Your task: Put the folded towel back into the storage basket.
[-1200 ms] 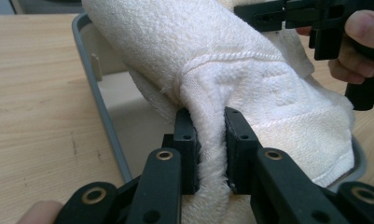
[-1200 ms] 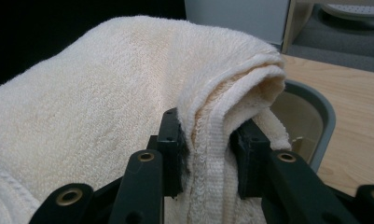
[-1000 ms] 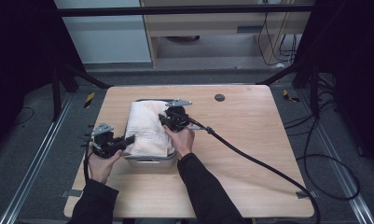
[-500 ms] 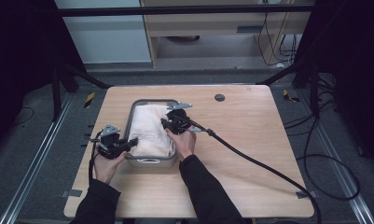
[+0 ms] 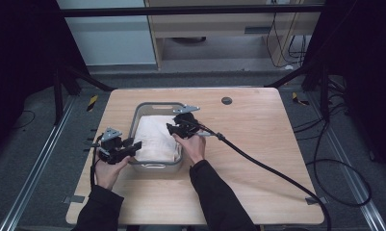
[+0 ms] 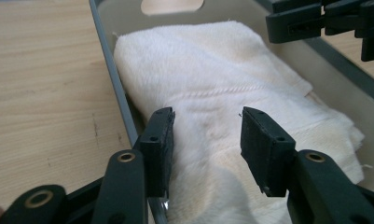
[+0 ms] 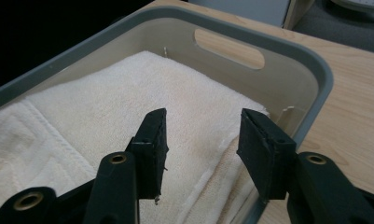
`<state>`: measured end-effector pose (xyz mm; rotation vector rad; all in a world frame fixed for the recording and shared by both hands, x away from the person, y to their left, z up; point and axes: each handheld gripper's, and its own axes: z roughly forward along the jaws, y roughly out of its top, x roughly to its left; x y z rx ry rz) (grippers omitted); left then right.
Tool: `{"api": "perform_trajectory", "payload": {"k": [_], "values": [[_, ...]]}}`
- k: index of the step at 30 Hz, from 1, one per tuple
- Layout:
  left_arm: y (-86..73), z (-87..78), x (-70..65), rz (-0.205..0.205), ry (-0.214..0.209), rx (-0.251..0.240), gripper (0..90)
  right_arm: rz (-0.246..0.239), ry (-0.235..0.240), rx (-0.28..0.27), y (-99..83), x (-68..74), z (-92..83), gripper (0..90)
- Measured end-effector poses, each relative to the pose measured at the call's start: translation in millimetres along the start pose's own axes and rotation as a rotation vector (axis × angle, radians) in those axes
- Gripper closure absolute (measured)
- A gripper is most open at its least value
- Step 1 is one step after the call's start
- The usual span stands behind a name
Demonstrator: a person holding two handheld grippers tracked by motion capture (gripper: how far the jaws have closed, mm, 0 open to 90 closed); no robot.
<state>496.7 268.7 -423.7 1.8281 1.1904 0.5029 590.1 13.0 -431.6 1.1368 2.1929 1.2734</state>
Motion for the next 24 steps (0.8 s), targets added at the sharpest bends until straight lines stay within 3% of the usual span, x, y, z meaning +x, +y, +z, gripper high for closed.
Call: {"api": "perform_trajectory", "payload": {"k": [7, 13, 24], "values": [[4.2, -15.3, -5.7, 0.026, -0.017, -0.033, 42.6, -0.004, 0.006, -0.054, 5.0, -9.5, -31.7, 38.4], [4.2, -28.7, -5.1, 0.020, -0.053, -0.060, 32.9, -0.001, -0.004, -0.102, 3.7, -23.3, -64.7, 25.1], [-7.4, -47.4, 3.3, 0.006, -0.017, -0.081, 24.1, 0.004, -0.031, -0.126, -22.4, -53.9, -119.7, 16.4]]}}
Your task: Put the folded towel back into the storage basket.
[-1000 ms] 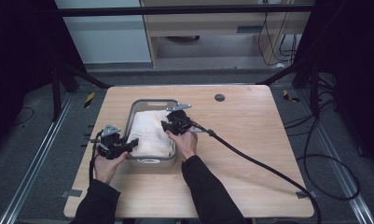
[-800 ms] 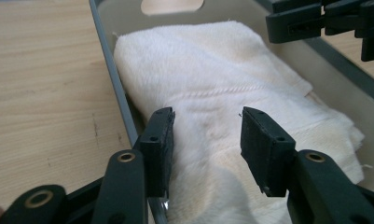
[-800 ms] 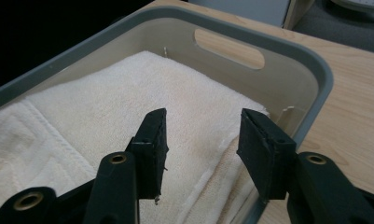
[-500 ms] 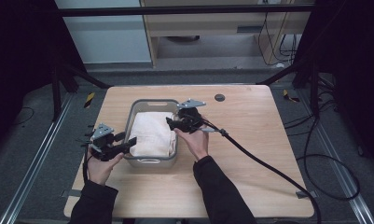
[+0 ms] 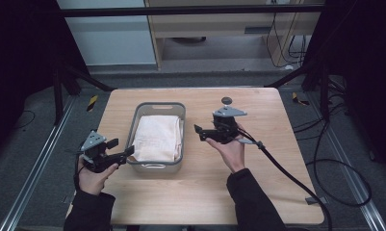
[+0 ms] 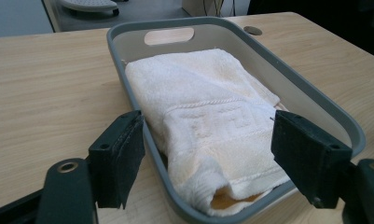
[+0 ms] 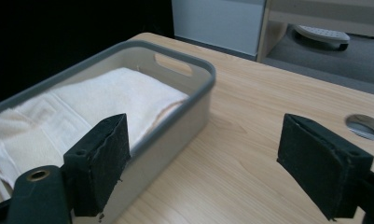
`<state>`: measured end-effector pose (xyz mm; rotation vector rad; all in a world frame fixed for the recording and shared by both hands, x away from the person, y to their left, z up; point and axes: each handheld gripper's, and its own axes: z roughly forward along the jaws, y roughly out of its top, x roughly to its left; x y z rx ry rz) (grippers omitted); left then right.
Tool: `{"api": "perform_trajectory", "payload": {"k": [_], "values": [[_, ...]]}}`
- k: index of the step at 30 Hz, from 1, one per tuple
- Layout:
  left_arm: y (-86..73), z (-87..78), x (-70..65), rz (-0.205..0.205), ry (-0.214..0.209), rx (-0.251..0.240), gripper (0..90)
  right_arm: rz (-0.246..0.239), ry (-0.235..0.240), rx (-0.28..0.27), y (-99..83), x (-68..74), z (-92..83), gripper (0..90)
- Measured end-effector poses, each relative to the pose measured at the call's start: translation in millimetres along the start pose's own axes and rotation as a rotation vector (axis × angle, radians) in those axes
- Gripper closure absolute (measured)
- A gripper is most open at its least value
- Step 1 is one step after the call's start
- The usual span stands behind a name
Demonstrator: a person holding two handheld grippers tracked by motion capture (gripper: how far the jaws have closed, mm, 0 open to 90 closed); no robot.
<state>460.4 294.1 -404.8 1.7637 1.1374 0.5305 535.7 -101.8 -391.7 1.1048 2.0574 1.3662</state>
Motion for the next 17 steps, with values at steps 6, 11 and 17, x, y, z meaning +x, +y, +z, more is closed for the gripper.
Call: {"api": "perform_trajectory", "payload": {"k": [6, 11, 17], "values": [[-14.4, -7.5, 8.5, -0.009, 0.020, 0.014, 23.6, 0.017, -0.026, 0.017, -26.7, -21.9, -28.7, 15.0], [-28.5, -13.1, 17.2, -0.013, 0.041, 0.021, 23.4, 0.062, -0.044, 0.030, -56.3, -45.5, -54.2, 13.8], [-40.0, -15.7, 24.4, -0.011, 0.050, 0.030, 23.4, 0.083, -0.080, 0.047, -83.8, -65.5, -78.3, 15.1]]}}
